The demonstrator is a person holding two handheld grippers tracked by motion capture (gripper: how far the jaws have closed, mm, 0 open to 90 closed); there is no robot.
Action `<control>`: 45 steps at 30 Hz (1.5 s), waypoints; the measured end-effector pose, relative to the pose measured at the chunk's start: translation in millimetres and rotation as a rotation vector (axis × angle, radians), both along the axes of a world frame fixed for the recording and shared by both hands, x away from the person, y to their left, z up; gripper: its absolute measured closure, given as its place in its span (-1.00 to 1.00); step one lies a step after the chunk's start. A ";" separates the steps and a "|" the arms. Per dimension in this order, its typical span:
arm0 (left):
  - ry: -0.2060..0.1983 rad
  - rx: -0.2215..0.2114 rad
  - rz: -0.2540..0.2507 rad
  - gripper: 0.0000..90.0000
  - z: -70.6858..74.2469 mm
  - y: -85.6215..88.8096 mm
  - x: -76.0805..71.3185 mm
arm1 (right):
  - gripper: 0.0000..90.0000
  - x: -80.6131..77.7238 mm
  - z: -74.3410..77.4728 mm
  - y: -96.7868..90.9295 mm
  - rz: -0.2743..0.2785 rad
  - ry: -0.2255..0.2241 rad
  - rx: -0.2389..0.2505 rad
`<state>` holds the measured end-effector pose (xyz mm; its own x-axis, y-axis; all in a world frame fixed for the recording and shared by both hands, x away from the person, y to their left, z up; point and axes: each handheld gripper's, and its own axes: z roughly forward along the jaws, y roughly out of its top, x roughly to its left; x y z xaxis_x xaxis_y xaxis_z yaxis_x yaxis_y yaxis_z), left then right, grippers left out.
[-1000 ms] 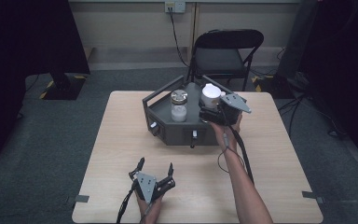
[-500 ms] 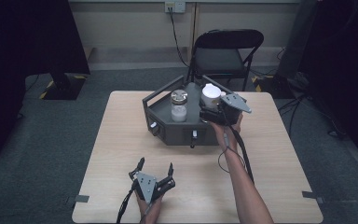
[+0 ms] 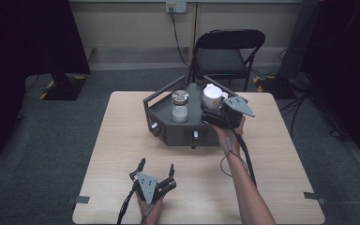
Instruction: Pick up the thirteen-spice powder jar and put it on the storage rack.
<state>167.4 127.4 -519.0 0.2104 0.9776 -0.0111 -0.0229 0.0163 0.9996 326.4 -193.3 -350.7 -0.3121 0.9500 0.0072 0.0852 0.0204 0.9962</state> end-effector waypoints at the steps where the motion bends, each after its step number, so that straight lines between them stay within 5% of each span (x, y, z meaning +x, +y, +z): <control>1: 0.000 0.000 0.000 -0.97 0.1 0.0 0.0 | -1.00 -1.0 -0.4 -0.9 0.001 -0.004 0.002; 30: 0.000 0.000 0.000 -0.97 0.0 0.0 0.0 | -1.00 -45.0 -22.9 -13.4 0.014 -0.071 0.002; 45: -0.001 0.001 0.000 -0.97 -0.1 0.0 0.0 | -1.00 -78.7 -55.0 -23.1 0.007 -0.080 0.027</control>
<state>167.4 127.4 -519.1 0.2102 0.9776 -0.0099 -0.0235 0.0152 0.9996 247.6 -216.4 -405.8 -0.3189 0.9477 0.0074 0.0052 -0.0061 1.0000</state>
